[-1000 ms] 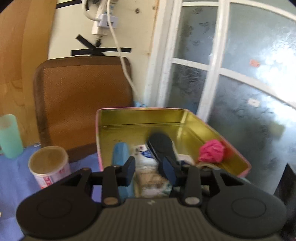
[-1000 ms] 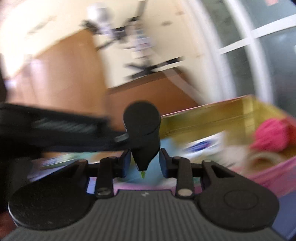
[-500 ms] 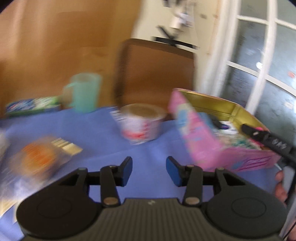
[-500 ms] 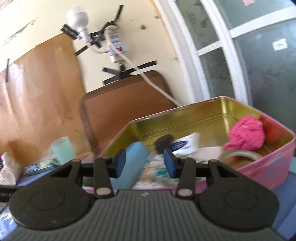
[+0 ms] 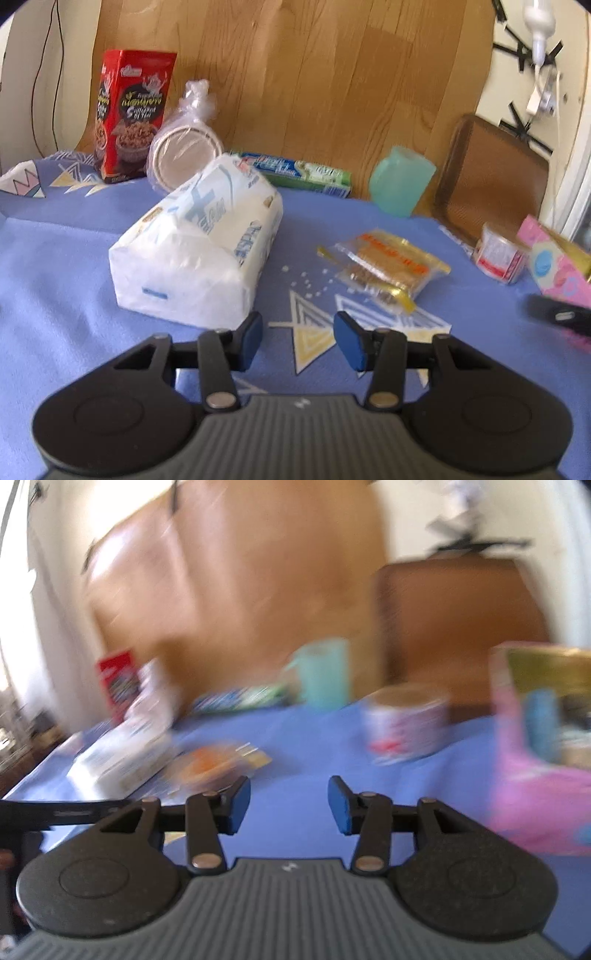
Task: Organize soft objects
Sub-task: 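Grasp the bagged round biscuit by its wrapper with the right gripper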
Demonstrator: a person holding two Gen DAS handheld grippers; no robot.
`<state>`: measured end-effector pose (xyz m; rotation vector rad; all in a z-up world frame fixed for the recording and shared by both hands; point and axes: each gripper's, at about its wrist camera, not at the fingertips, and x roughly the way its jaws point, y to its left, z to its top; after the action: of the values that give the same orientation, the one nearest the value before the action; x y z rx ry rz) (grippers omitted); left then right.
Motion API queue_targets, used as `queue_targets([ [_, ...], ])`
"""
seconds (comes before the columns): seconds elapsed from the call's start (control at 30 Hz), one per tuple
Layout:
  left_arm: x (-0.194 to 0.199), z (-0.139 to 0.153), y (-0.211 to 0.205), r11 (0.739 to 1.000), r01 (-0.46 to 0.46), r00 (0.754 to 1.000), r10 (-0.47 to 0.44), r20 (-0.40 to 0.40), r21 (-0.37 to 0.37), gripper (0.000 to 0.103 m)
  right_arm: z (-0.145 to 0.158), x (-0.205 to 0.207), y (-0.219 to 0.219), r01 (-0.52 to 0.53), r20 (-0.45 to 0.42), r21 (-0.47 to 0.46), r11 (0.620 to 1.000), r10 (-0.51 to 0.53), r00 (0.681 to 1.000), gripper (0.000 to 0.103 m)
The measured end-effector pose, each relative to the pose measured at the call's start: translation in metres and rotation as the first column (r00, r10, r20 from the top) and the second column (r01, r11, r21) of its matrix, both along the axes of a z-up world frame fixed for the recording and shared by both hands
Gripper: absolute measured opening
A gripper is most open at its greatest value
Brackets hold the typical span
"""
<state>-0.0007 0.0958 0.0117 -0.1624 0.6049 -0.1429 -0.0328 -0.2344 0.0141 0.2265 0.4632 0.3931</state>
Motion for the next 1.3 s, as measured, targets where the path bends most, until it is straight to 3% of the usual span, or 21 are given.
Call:
queue_targets([
  [0.13, -0.005, 0.002, 0.001, 1.000, -0.007, 0.999, 0.007, 0.040, -0.015, 0.046, 0.001, 0.023, 0.047, -0.075, -0.048, -0.031, 0.997, 0.074, 0.996, 0.058],
  [0.23, -0.013, 0.002, 0.008, 0.999, -0.024, 0.996, 0.027, 0.084, -0.044, 0.047, 0.002, 0.031, 0.081, -0.118, -0.030, -0.123, 0.985, 0.115, 0.993, 0.058],
  [0.33, -0.017, 0.004, 0.011, 0.998, -0.024, 0.994, 0.031, 0.105, -0.064, 0.047, -0.001, 0.035, 0.099, -0.138, -0.041, -0.155, 0.978, 0.133, 0.990, 0.056],
  [0.43, -0.017, 0.004, 0.013, 0.997, -0.015, 0.993, 0.023, 0.113, -0.077, 0.050, -0.006, 0.037, 0.105, -0.143, -0.079, -0.130, 0.981, 0.134, 0.988, 0.039],
  [0.5, -0.016, 0.004, 0.014, 0.997, -0.013, 0.993, 0.023, 0.115, -0.082, 0.050, -0.009, 0.039, 0.110, -0.140, -0.089, -0.151, 0.979, 0.128, 0.988, 0.015],
  [0.6, -0.018, 0.004, 0.013, 0.997, -0.014, 0.992, 0.024, 0.121, -0.082, 0.050, -0.012, 0.041, 0.109, -0.127, -0.092, -0.128, 0.984, 0.116, 0.989, 0.005],
  [0.83, -0.018, 0.004, 0.012, 0.997, -0.001, 0.993, 0.010, 0.120, -0.076, 0.054, -0.012, 0.017, 0.080, -0.152, -0.090, -0.110, 0.982, 0.142, 0.986, 0.004],
  [1.0, -0.019, 0.004, 0.009, 0.997, 0.036, 0.992, -0.028, 0.122, -0.065, 0.065, -0.016, -0.033, 0.030, -0.156, -0.079, -0.122, 0.980, 0.147, 0.986, 0.004],
  [1.2, -0.018, 0.006, -0.007, 0.994, 0.109, 0.991, -0.107, 0.086, -0.019, 0.066, -0.026, -0.098, -0.003, -0.129, -0.036, -0.169, 0.977, 0.124, 0.992, 0.006],
  [1.27, -0.020, 0.008, -0.015, 0.987, 0.150, 0.988, -0.147, 0.055, -0.052, 0.066, -0.029, -0.106, -0.008, -0.133, -0.032, -0.163, 0.978, 0.129, 0.991, 0.010],
  [1.3, -0.022, 0.010, -0.020, 0.979, 0.179, 0.984, -0.176, 0.042, -0.095, 0.066, -0.030, -0.108, -0.009, -0.137, -0.035, -0.162, 0.977, 0.133, 0.990, 0.018],
])
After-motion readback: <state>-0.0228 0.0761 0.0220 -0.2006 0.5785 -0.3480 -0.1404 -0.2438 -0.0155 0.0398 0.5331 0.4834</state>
